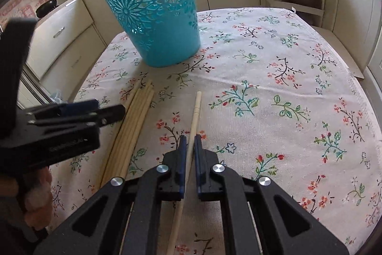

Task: Organize utensils
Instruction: 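Grasp another skewer with the right tool while left tool grasps a skewer too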

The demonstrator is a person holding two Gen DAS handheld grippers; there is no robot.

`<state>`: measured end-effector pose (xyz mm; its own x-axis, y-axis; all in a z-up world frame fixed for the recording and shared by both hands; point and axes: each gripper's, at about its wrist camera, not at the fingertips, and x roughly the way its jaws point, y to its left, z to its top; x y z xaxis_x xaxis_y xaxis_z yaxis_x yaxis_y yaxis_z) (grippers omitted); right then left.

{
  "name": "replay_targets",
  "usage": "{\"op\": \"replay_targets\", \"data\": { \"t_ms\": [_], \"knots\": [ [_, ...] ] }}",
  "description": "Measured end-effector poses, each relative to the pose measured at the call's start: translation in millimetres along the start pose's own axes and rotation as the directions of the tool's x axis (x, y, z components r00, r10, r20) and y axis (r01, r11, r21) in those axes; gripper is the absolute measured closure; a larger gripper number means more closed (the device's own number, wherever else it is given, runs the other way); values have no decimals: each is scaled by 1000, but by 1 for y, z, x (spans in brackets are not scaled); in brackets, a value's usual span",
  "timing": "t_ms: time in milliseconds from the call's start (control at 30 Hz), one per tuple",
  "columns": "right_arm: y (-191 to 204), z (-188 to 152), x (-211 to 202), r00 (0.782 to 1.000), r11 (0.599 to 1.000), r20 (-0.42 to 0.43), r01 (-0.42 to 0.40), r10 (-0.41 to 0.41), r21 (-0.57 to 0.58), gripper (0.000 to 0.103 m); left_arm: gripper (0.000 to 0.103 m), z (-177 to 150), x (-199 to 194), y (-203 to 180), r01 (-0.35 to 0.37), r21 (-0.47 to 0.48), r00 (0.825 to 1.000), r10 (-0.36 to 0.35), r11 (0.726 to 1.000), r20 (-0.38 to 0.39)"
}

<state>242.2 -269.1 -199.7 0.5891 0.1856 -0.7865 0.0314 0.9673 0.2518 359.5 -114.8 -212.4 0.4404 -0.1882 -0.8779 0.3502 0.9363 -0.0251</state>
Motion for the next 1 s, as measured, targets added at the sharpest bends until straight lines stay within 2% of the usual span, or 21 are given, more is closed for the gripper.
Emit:
{"op": "replay_targets", "data": {
  "t_ms": [100, 167, 267, 433, 700, 1000],
  "knots": [
    [-1, 1, 0, 1000, 1000, 2, -15, 15, 8, 96, 61, 0, -1, -1, 17, -4, 1000, -17, 1000, 5],
    [-1, 1, 0, 1000, 1000, 3, -19, 19, 8, 96, 78, 0, 0, -1, 31, -5, 1000, -31, 1000, -4],
    [-3, 1, 0, 1000, 1000, 1, -28, 28, 14, 96, 92, 2, 2, 0, 41, -2, 999, -41, 999, -10],
    [-4, 1, 1, 999, 999, 3, -35, 35, 21, 96, 94, 4, 2, 9, 81, -29, 996, -82, 996, -29],
    [-5, 1, 1, 999, 999, 8, -39, 39, 28, 96, 94, 6, 1, 7, 94, -9, 995, -95, 996, -43],
    [-5, 0, 1, 999, 999, 9, -39, 39, 28, 96, 91, 8, -2, 20, 62, -38, 997, -63, 997, -40]
  ]
}}
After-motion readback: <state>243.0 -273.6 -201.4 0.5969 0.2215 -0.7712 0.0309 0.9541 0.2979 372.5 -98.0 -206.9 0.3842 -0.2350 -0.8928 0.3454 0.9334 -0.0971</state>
